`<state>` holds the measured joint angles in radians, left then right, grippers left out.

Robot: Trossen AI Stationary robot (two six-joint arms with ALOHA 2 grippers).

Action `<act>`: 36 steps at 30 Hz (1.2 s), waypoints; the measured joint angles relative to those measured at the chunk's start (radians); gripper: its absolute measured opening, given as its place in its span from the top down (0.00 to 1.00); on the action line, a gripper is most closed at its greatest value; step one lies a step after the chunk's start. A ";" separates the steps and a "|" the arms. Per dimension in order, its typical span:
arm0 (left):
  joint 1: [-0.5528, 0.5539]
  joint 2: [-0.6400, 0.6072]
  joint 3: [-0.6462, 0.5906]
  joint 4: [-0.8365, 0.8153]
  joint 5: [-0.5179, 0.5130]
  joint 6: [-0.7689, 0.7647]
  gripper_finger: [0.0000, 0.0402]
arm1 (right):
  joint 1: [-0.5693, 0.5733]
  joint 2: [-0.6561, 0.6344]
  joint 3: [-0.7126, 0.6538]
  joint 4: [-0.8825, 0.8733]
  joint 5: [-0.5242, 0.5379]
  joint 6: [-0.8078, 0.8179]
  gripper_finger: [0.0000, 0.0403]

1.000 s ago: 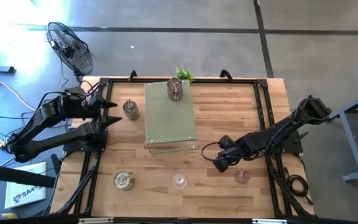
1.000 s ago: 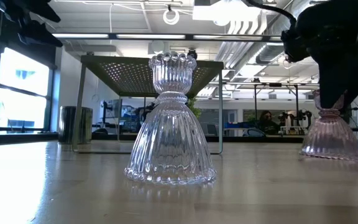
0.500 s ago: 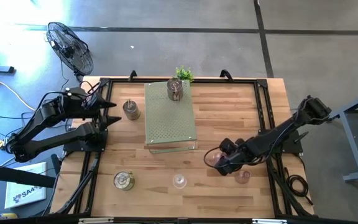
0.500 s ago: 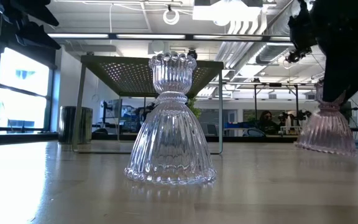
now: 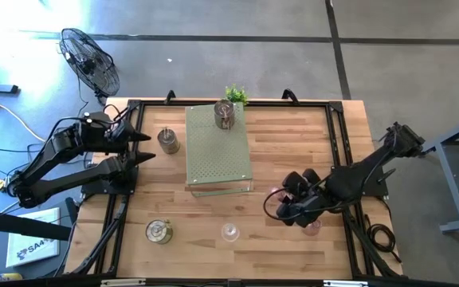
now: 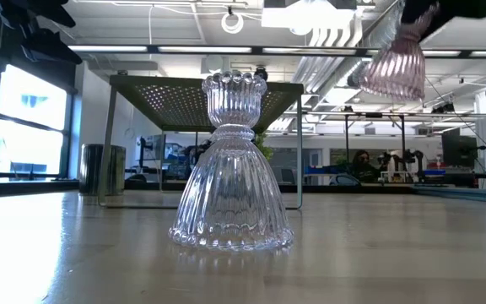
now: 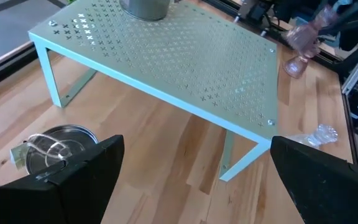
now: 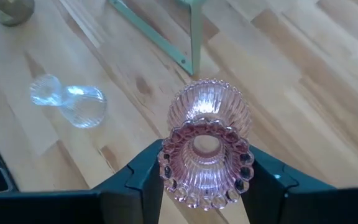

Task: Pick & Place candle stick holders
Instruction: Put the top pink candle holder on the shelf

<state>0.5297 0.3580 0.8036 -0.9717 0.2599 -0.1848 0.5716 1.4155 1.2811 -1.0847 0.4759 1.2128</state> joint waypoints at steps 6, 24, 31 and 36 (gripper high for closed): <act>0.000 -0.001 -0.037 0.006 0.000 0.000 0.01 | -0.044 0.000 0.095 -0.040 -0.014 -0.071 0.61; 0.000 -0.005 -0.180 0.322 0.239 -0.007 0.01 | -0.298 0.161 0.364 -0.048 -0.151 -0.394 0.61; 0.000 -0.005 -0.148 0.344 0.266 0.002 0.01 | -0.360 0.406 0.708 -0.261 -0.170 -0.485 0.61; 0.000 -0.006 -0.143 0.341 0.284 0.004 0.01 | -0.393 0.548 0.908 -0.409 -0.171 -0.514 0.61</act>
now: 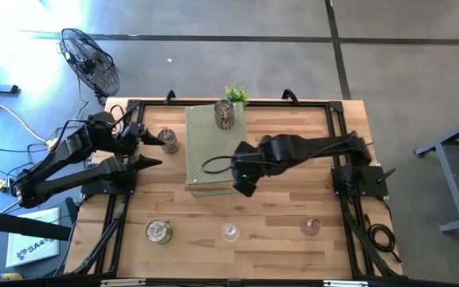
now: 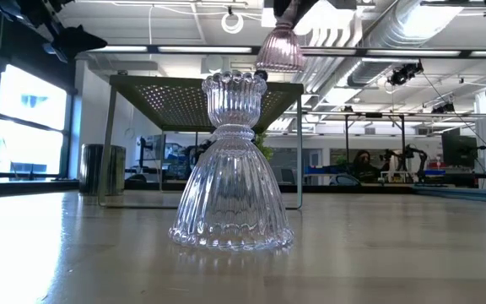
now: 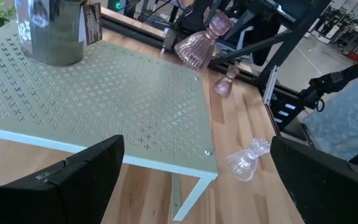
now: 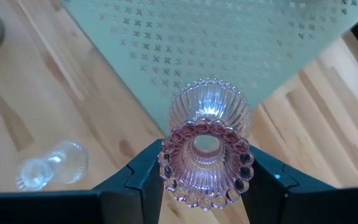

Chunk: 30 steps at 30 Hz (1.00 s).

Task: Pick & Place candle stick holders
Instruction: Put the top pink candle holder on the shelf

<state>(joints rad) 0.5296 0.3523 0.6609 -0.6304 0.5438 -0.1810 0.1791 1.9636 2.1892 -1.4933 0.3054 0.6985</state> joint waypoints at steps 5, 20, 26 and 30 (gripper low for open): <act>0.000 0.000 0.000 0.000 0.011 0.000 0.01 | -0.031 0.082 0.114 -0.020 -0.012 -0.035 0.60; 0.000 0.000 0.000 0.000 0.042 0.019 0.01 | -0.088 0.103 0.104 0.045 -0.078 -0.052 0.57; 0.000 0.000 0.000 0.000 0.043 0.019 0.01 | -0.088 0.103 0.104 0.061 -0.083 -0.055 0.61; 0.000 0.000 0.000 -0.001 0.044 0.019 0.01 | -0.088 0.103 0.104 0.069 -0.090 -0.047 0.55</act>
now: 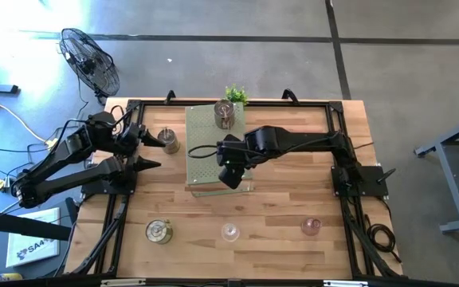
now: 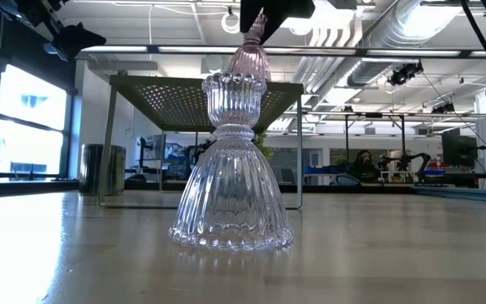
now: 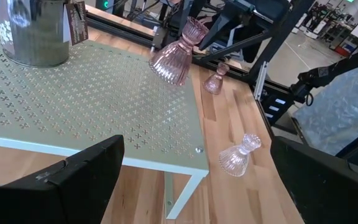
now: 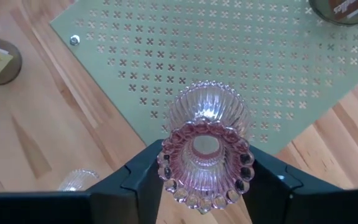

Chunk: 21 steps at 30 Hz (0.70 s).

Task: Pick & Place candle stick holders
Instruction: Put the top pink candle holder on the shelf

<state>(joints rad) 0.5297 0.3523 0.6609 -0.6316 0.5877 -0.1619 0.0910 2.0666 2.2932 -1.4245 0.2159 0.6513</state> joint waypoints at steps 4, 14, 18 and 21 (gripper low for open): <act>0.000 0.000 0.000 -0.006 0.000 0.000 0.01 | 0.000 0.000 0.000 0.001 -0.012 0.003 0.50; 0.000 0.000 0.000 -0.017 0.000 0.000 0.01 | 0.000 0.000 -0.001 0.067 0.015 -0.030 0.48; 0.000 0.000 0.000 -0.022 0.000 0.000 0.01 | -0.001 0.000 -0.001 0.106 0.020 -0.063 0.48; 0.000 0.000 0.000 -0.022 0.000 0.000 0.01 | -0.001 0.000 -0.001 0.120 0.028 -0.080 0.48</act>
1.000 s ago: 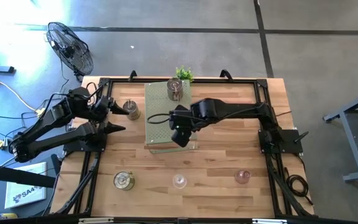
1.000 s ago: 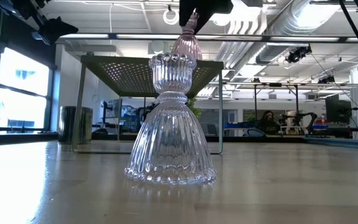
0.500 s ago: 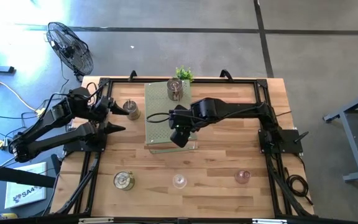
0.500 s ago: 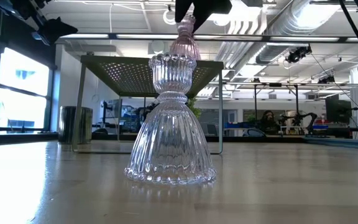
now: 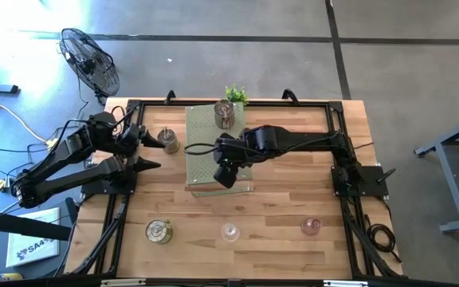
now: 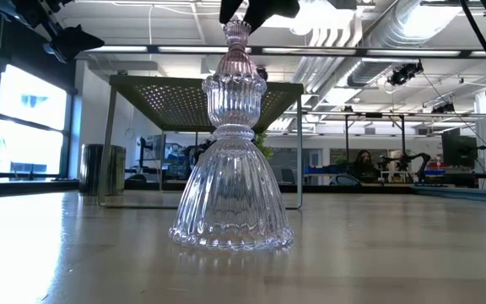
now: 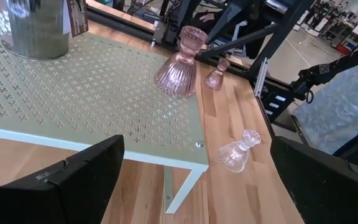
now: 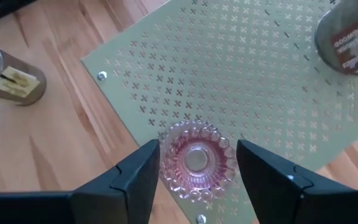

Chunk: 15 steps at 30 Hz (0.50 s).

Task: Pick & Place candle stick holders
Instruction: Put the top pink candle holder on the shelf, then put the top brown scented candle on the shelf

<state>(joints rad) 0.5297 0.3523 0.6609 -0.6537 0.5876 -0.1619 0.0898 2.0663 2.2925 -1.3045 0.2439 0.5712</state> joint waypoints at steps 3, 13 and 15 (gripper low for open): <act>0.000 0.000 0.000 0.000 -0.003 0.000 0.01 | 0.000 -0.004 0.000 -0.002 0.010 -0.004 0.48; 0.000 0.000 0.000 0.000 -0.003 -0.019 0.01 | 0.001 -0.032 0.002 -0.012 0.016 0.004 0.48; 0.000 0.000 0.000 0.001 -0.003 -0.093 0.01 | 0.003 -0.042 0.002 -0.010 0.009 0.004 0.48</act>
<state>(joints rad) 0.5297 0.3523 0.6609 -0.6522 0.5849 -0.2552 0.0932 2.0242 2.2948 -1.3148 0.2533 0.5750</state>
